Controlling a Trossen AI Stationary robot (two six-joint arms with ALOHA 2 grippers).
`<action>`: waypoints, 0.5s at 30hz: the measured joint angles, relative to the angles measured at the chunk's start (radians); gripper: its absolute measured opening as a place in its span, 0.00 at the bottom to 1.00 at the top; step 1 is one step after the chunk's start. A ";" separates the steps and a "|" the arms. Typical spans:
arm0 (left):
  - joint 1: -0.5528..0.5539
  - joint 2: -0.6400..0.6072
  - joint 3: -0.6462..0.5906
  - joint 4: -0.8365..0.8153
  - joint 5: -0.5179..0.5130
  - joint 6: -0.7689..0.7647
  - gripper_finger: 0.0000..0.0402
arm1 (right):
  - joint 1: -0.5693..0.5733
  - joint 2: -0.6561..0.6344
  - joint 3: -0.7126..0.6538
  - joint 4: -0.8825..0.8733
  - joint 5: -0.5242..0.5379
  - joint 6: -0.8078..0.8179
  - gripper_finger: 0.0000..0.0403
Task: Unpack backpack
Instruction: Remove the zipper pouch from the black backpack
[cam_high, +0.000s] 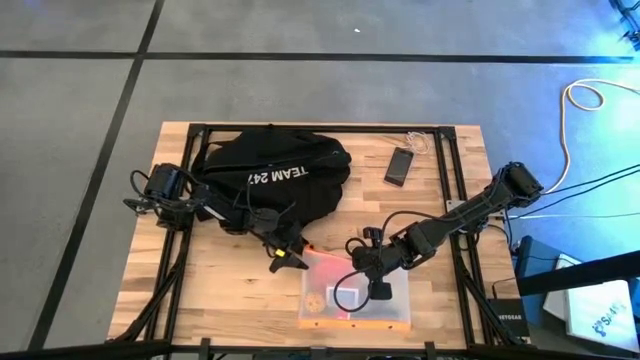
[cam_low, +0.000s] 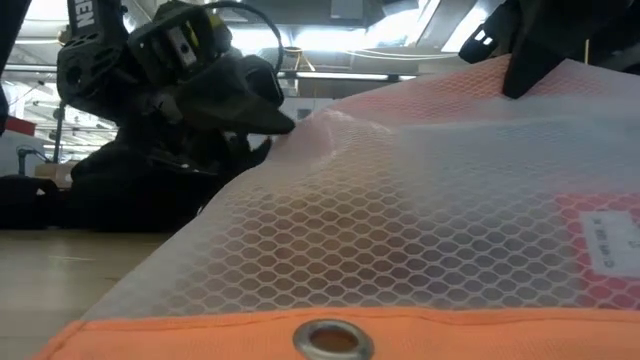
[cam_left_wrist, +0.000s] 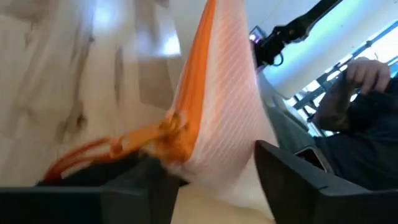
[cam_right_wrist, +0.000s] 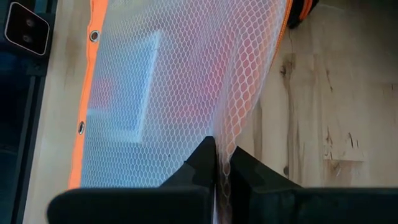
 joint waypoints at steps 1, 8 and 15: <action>0.002 0.000 0.000 -0.001 0.000 0.005 0.42 | 0.000 0.000 0.000 0.001 0.000 0.000 0.00; 0.006 0.000 0.000 0.012 -0.021 0.022 0.34 | 0.000 0.000 0.000 0.000 -0.001 0.000 0.00; 0.006 -0.002 0.001 0.149 0.007 -0.040 0.33 | 0.000 0.000 0.000 0.002 -0.002 -0.001 0.00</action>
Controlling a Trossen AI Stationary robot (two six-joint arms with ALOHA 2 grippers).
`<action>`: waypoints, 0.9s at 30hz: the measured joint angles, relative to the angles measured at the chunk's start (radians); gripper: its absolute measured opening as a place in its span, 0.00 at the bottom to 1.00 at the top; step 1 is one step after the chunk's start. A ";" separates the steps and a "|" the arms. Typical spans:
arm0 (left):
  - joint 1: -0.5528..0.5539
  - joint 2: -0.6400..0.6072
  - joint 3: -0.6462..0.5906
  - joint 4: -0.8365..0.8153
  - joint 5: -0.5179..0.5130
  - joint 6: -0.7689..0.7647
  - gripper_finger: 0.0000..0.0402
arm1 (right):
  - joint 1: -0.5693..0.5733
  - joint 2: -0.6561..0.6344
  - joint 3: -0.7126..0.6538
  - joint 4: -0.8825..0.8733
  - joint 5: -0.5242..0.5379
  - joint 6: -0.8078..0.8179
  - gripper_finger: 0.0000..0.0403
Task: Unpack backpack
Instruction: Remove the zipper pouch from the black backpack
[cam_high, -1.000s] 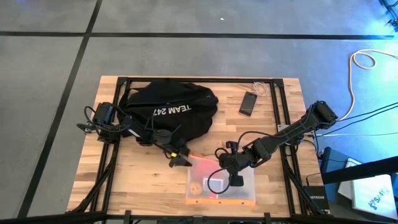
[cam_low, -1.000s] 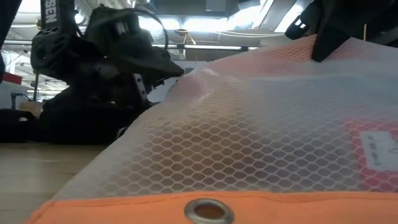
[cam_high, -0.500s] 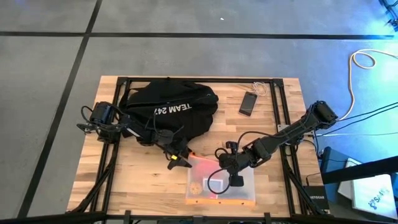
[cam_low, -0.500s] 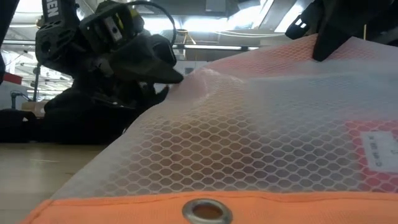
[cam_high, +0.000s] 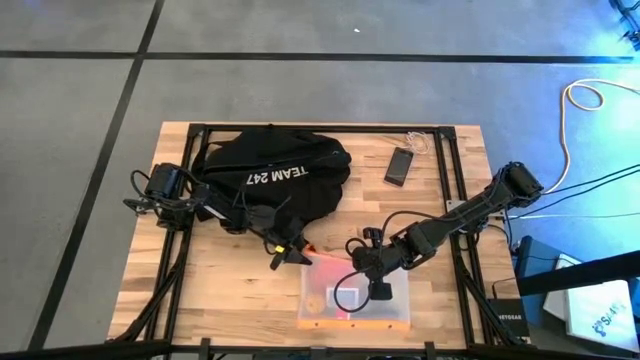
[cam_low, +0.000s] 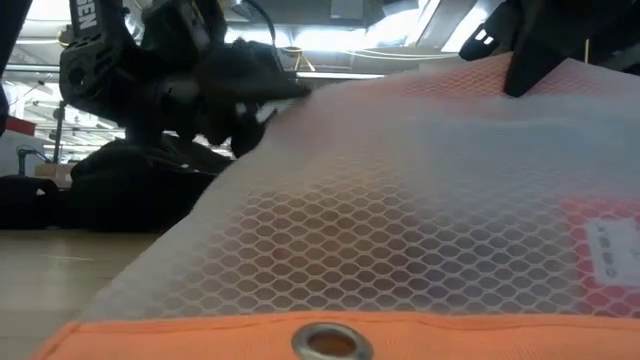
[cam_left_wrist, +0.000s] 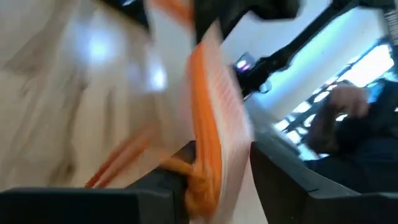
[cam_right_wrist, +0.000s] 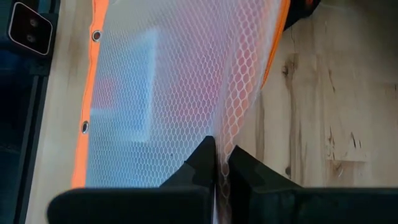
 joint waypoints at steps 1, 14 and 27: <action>0.000 -0.001 0.001 0.004 0.001 0.002 0.33 | 0.000 0.000 0.000 0.001 0.000 -0.001 0.00; -0.042 -0.001 0.001 -0.008 -0.038 0.052 0.33 | 0.000 0.000 0.000 0.021 0.000 -0.026 0.00; -0.060 -0.001 0.001 -0.008 -0.029 0.121 0.02 | 0.000 0.000 0.000 0.020 0.000 -0.026 0.00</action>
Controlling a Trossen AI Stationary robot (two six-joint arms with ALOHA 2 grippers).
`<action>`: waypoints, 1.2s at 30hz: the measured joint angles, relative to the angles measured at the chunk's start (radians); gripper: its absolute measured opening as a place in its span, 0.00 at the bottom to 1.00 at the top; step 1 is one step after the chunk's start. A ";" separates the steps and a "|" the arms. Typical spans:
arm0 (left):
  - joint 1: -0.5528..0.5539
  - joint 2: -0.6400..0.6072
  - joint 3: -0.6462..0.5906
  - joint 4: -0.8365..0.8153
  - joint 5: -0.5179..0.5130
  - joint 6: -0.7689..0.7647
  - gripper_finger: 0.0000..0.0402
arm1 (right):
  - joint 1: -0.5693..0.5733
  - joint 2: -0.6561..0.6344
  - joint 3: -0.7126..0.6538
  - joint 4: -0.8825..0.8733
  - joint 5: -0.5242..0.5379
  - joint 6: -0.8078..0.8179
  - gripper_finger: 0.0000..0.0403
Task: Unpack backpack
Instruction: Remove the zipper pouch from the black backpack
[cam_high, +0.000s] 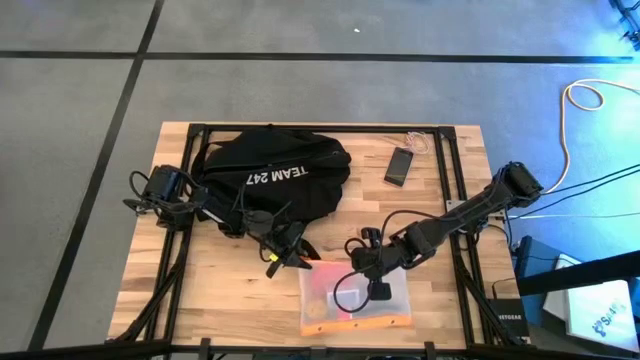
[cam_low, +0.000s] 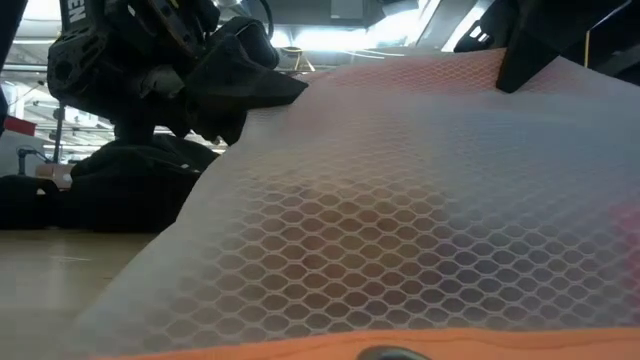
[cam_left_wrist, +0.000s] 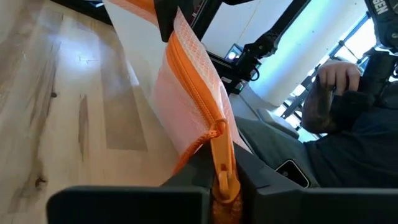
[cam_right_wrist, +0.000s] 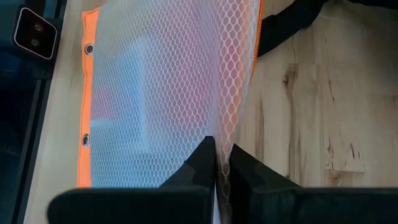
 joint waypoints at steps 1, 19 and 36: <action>0.000 0.000 0.000 0.000 0.000 0.000 0.01 | 0.000 0.000 0.000 0.000 0.000 0.000 0.00; -0.077 -0.546 0.056 -0.863 -0.707 0.668 0.00 | -0.057 0.000 0.000 0.115 0.193 -0.223 0.00; -0.291 -0.619 0.132 -0.988 -1.021 1.045 0.00 | -0.064 0.002 0.008 0.630 0.308 -0.743 0.00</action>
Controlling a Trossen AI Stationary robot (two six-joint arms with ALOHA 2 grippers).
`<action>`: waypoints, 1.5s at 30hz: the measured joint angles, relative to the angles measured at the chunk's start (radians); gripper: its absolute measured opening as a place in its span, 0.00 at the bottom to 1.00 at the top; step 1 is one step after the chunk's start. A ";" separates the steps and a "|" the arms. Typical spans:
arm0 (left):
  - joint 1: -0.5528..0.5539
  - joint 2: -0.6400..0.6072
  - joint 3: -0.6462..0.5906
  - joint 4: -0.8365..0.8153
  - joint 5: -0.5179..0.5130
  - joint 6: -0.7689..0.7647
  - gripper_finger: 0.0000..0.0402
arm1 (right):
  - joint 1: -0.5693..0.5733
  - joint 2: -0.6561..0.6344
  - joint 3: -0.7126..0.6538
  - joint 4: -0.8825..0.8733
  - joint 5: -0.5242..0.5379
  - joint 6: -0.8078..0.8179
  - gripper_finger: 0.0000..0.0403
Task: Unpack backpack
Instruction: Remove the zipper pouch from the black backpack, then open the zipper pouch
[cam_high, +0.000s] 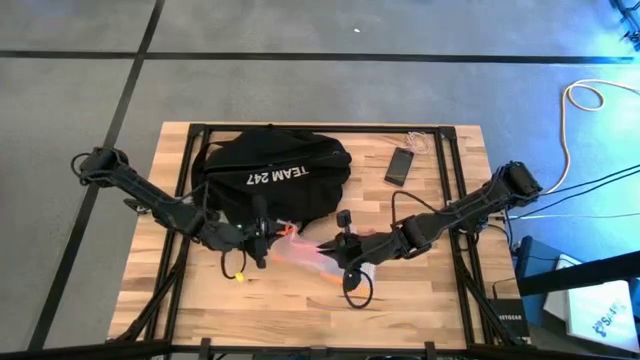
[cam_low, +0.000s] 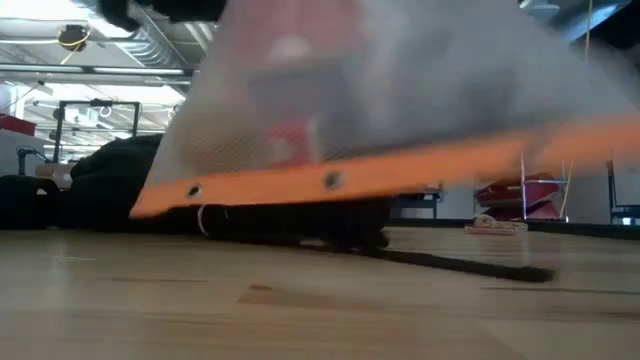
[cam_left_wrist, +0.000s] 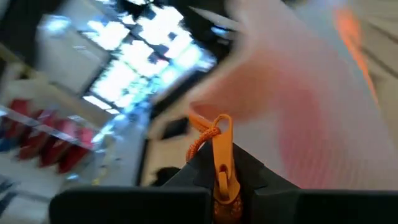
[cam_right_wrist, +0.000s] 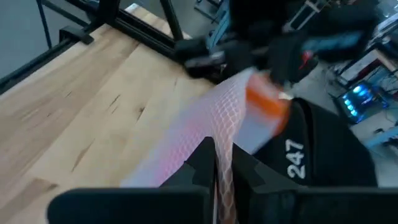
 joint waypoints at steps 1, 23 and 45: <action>0.001 0.001 0.000 -0.039 0.025 -0.018 0.00 | 0.000 0.001 0.009 0.000 0.003 -0.013 0.00; 0.004 0.041 -0.003 0.170 -0.402 0.318 0.00 | -0.022 -0.002 0.068 -0.379 0.438 -0.043 0.00; 0.024 0.094 -0.003 0.140 -0.298 0.188 0.00 | -0.028 0.005 0.068 -0.431 0.483 -0.012 0.35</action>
